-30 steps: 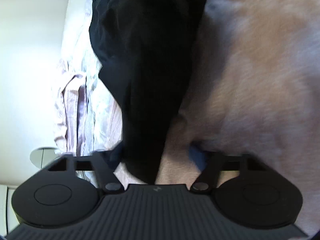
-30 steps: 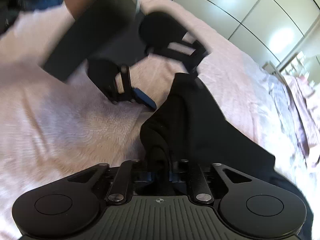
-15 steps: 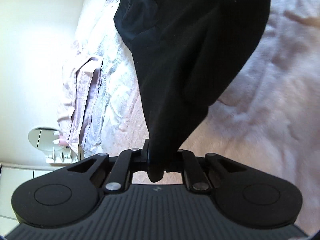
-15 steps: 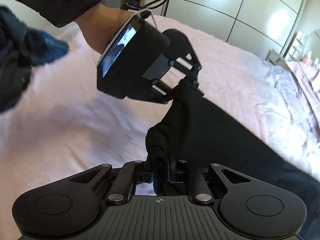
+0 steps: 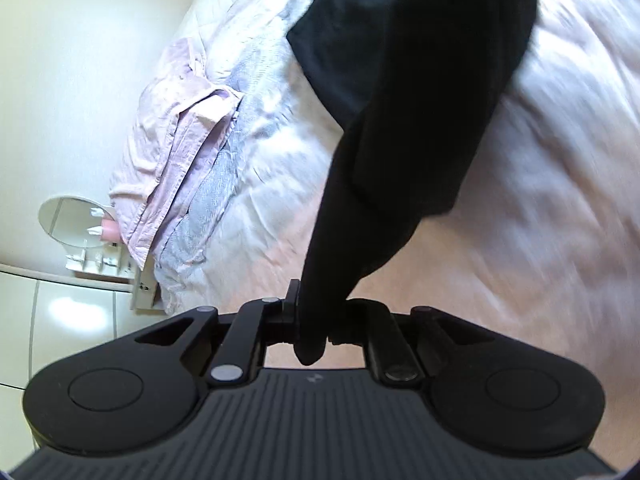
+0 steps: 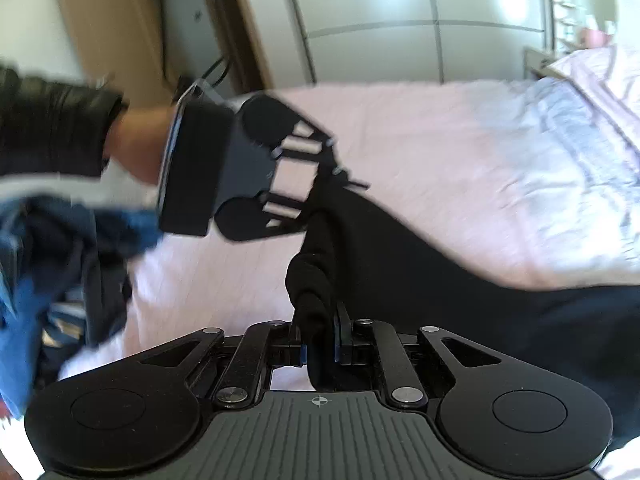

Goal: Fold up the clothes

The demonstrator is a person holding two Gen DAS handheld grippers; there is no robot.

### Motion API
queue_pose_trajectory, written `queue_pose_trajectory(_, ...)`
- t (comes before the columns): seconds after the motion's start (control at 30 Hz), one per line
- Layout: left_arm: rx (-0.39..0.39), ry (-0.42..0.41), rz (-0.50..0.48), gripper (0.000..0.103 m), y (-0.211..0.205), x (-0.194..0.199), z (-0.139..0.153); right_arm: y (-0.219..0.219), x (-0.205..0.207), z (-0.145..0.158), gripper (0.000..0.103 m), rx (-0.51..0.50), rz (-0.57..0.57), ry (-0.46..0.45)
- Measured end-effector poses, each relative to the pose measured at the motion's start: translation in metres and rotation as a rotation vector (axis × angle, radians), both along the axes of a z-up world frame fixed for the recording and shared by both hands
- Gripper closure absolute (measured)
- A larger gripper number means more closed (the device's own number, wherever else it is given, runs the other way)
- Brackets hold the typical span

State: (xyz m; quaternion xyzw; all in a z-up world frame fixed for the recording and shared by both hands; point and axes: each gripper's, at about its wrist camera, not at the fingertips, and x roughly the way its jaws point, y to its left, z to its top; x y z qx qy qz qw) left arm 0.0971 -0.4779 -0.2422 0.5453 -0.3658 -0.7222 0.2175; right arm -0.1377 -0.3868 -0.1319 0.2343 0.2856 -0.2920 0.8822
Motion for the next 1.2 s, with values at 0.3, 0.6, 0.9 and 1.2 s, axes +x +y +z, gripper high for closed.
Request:
queue_pose_trajectory(0.3, 0.03, 0.036, -0.066, 0.091, -0.094, -0.224, 0.032, -0.109, -0.206, 0.03, 0.093, 0.092, -0.195, -0.229)
queue_pose_trajectory(0.6, 0.227, 0.099, 0.146, 0.063, -0.197, -0.379, -0.053, -0.178, -0.385, -0.064, 0.072, 0.327, -0.51, -0.408)
queue_pose_trajectory(0.9, 0.638, 0.21, 0.316, 0.062, -0.201, -0.348, -0.087, -0.2, -0.481, -0.145, 0.04, 0.518, -0.704, -0.558)
queue_pose_trajectory(1.2, 0.973, 0.417, 0.44, 0.088, -0.256, -0.398, -0.103, -0.204, -0.459, -0.141, 0.085, 0.519, -0.748, -0.418)
